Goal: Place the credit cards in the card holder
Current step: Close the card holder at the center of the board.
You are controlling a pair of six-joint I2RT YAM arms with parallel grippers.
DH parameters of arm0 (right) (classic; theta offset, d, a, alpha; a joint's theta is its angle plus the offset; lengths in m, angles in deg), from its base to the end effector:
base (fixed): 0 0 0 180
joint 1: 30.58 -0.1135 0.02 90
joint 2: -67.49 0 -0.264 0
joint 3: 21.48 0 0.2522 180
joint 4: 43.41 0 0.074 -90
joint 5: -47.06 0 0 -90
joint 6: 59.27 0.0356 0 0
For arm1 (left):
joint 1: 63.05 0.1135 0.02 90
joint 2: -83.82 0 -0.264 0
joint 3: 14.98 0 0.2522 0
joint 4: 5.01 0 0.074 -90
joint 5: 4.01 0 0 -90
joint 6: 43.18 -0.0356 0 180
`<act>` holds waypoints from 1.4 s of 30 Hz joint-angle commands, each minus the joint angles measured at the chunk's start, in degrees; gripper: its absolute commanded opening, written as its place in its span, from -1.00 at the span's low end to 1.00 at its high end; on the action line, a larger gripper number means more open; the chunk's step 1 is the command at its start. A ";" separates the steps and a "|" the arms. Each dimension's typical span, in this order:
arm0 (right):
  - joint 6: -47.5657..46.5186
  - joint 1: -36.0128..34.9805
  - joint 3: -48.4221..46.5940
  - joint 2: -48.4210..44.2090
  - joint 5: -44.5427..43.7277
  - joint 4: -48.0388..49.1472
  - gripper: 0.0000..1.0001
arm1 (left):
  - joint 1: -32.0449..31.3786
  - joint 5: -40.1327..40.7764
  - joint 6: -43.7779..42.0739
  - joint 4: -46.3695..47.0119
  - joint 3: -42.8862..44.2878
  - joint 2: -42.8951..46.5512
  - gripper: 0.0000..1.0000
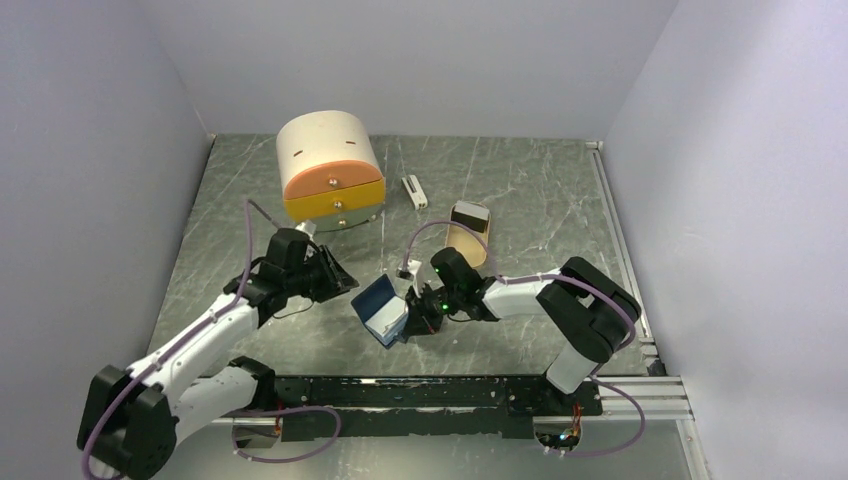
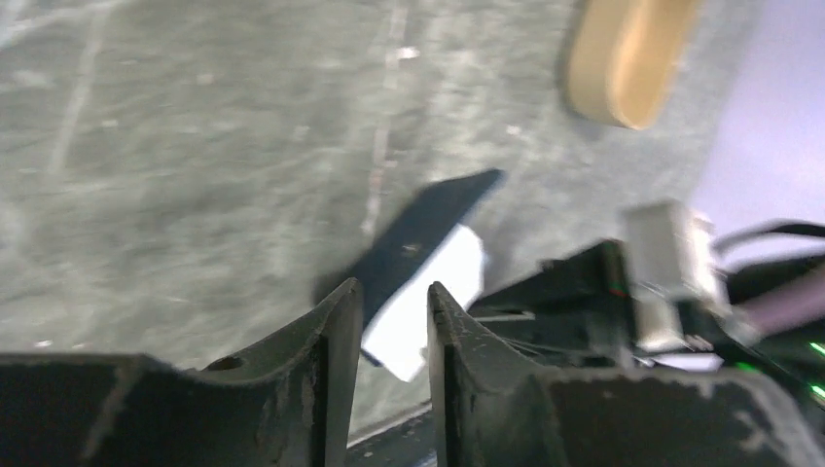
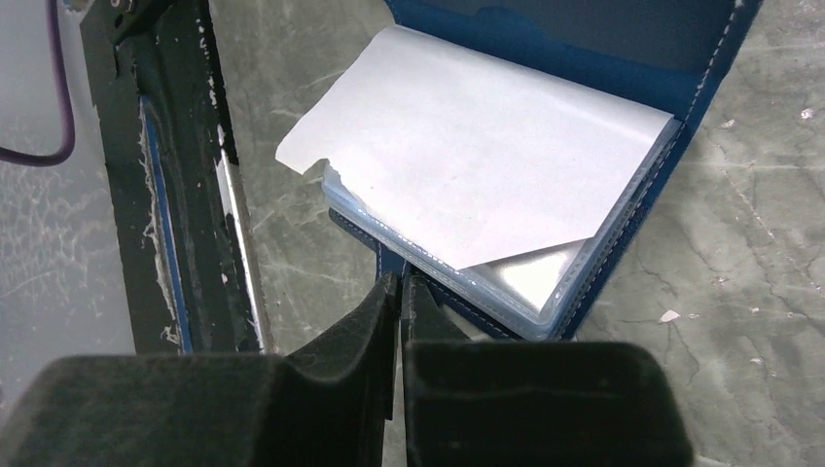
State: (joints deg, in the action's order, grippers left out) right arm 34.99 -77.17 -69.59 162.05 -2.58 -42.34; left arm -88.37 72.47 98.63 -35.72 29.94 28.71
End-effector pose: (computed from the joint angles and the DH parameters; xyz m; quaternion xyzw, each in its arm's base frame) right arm 0.1796 0.2235 0.1219 -0.4356 0.7625 0.4412 0.1848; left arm 0.1766 -0.0928 0.2143 -0.1593 0.8905 -0.3409 0.2559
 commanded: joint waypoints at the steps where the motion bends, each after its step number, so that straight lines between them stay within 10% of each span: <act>1: -3.31 -0.17 1.85 -0.23 -1.06 2.16 -0.92 | 1.52 4.47 -3.22 -5.63 1.48 -6.25 -0.36; 17: -19.70 -2.39 -5.21 -0.80 1.78 -1.81 -1.00 | -2.72 -18.17 -3.03 14.75 -4.68 -14.19 -0.52; 42: -35.46 -6.25 3.65 -10.20 1.46 0.72 -0.75 | -11.07 -13.58 -2.94 20.74 -7.38 -20.29 -0.49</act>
State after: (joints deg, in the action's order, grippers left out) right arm 3.16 -82.06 -66.92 153.60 -1.33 -43.52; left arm -98.40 57.28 96.29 -17.78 23.53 10.30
